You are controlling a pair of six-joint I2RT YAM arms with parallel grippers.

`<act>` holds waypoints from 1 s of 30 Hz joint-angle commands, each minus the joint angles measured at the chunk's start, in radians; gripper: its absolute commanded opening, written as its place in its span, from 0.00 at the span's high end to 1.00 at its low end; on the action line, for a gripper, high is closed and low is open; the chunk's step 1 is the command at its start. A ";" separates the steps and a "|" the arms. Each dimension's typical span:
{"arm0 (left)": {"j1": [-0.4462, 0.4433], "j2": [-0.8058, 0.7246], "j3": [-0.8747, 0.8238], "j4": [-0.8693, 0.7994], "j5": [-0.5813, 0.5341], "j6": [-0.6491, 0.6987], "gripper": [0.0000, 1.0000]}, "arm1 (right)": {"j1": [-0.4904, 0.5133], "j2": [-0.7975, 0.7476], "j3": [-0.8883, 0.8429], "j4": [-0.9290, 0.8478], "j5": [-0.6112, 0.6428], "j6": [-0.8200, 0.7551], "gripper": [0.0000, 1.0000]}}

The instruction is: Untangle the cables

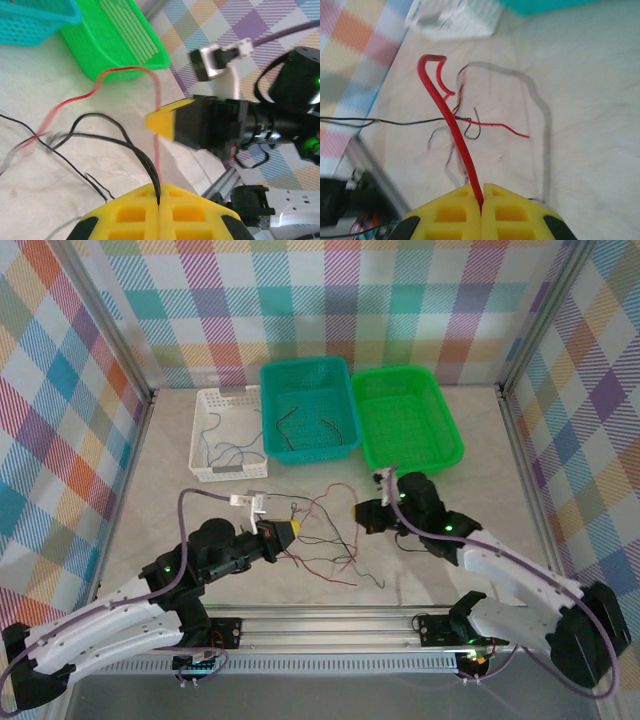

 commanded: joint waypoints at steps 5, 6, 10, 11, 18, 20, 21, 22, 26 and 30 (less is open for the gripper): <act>0.049 -0.096 0.061 -0.286 -0.112 0.072 1.00 | -0.198 -0.192 0.071 -0.289 0.110 -0.065 1.00; 0.056 -0.099 0.063 -0.302 -0.117 0.074 1.00 | -0.212 -0.203 0.095 -0.324 0.128 -0.076 1.00; 0.079 -0.093 0.074 -0.360 -0.138 0.078 1.00 | -0.243 -0.240 0.176 -0.404 0.199 -0.110 1.00; 0.083 -0.092 0.077 -0.374 -0.147 0.077 1.00 | -0.250 -0.244 0.198 -0.423 0.231 -0.118 1.00; 0.123 -0.071 0.100 -0.443 -0.208 0.080 1.00 | -0.267 -0.251 0.326 -0.514 0.356 -0.182 1.00; 0.132 -0.059 0.103 -0.458 -0.220 0.072 1.00 | -0.268 -0.256 0.360 -0.537 0.415 -0.193 1.00; 0.140 -0.054 0.106 -0.467 -0.228 0.068 1.00 | -0.269 -0.262 0.379 -0.547 0.445 -0.202 1.00; 0.145 -0.053 0.109 -0.469 -0.228 0.068 1.00 | -0.269 -0.267 0.390 -0.544 0.439 -0.213 1.00; 0.158 -0.064 0.094 -0.424 -0.193 0.062 1.00 | -0.269 -0.234 0.426 -0.475 0.216 -0.221 1.00; 0.157 -0.055 0.089 -0.375 -0.167 0.060 1.00 | -0.269 -0.111 0.492 -0.428 0.084 -0.191 1.00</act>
